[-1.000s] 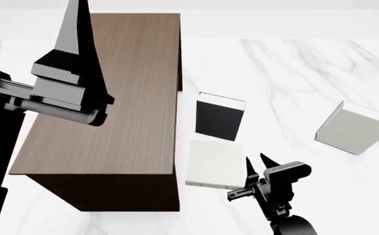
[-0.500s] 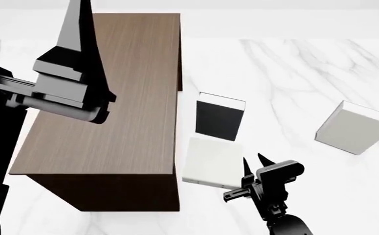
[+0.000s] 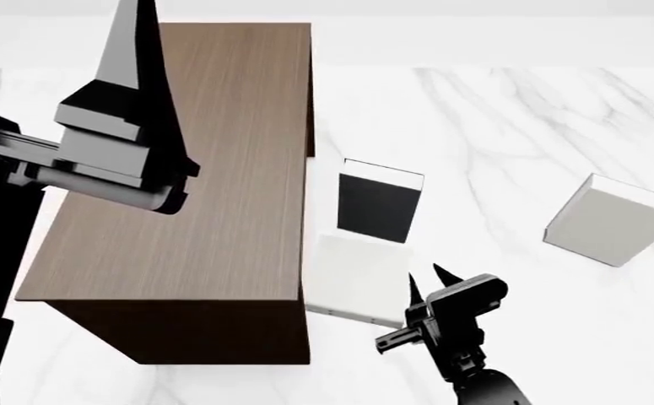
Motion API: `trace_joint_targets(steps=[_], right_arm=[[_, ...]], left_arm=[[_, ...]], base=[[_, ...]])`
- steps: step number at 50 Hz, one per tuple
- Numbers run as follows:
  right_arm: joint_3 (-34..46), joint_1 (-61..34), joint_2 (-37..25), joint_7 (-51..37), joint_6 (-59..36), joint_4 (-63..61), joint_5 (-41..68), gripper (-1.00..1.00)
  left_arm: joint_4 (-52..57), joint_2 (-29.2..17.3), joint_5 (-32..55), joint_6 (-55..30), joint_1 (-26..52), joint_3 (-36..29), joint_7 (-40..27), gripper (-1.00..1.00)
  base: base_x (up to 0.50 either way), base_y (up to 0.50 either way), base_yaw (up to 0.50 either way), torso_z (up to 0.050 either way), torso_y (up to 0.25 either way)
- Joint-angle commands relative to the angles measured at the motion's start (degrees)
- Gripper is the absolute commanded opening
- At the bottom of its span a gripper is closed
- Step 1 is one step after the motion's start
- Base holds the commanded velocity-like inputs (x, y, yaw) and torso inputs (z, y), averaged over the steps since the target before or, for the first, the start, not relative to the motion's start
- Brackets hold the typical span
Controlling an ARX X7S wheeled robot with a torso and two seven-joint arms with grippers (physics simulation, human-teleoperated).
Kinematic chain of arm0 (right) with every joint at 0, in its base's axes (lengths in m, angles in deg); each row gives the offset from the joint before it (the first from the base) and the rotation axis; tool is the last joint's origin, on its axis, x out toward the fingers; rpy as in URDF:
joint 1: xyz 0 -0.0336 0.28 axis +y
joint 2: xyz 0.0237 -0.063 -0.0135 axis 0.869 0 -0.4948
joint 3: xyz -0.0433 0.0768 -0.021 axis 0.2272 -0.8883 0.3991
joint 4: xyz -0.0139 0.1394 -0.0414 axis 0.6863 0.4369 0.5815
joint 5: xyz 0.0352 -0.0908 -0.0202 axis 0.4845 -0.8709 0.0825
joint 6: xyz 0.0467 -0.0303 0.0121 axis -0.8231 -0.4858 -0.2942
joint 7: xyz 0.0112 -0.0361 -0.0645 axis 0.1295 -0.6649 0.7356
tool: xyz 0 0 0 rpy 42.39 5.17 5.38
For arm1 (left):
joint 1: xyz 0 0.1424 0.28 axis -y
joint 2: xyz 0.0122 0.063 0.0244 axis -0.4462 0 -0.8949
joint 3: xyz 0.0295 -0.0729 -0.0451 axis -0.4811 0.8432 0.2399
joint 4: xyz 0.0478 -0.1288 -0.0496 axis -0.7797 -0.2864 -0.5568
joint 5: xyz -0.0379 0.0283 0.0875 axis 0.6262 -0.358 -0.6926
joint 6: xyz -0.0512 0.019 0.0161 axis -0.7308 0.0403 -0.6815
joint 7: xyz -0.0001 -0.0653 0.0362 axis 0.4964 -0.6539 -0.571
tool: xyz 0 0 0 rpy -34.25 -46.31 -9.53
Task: Pick up the book on the right and place it under the cabinet shelf.
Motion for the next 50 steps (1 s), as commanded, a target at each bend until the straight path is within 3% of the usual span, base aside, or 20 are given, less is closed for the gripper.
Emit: trace_joint_targets(steps=[1, 24, 34, 50], right_arm=[[10.9, 2.8, 3.9, 8.0, -5.5, 5.4, -1.3, 1.00], [11.2, 0.5, 7.0, 6.6, -4.6, 9.9, -2.0, 1.00], [10.8, -3.5, 12.6, 0.3, -3.7, 20.2, -4.5, 1.00], [11.4, -5.4, 16.0, -0.2, -1.9, 26.3, -4.3, 1.00]], left_arm=[[0.1, -0.6, 0.1, 0.7, -0.2, 0.0, 0.0, 1.00], [0.6, -1.9, 1.3, 1.3, 0.5, -0.4, -0.8, 1.00], [1.6, -4.0, 4.1, 2.0, 2.0, 0.0, -2.2, 1.00], [1.6, -5.4, 6.7, 2.1, 5.5, -1.2, -3.8, 1.00]], base=[[0.00, 0.01, 0.01, 0.000, -0.010], [0.00, 0.01, 0.01, -0.003, -0.010], [0.00, 0.01, 0.02, -0.005, -0.011], [0.01, 0.01, 0.02, -0.005, -0.013]])
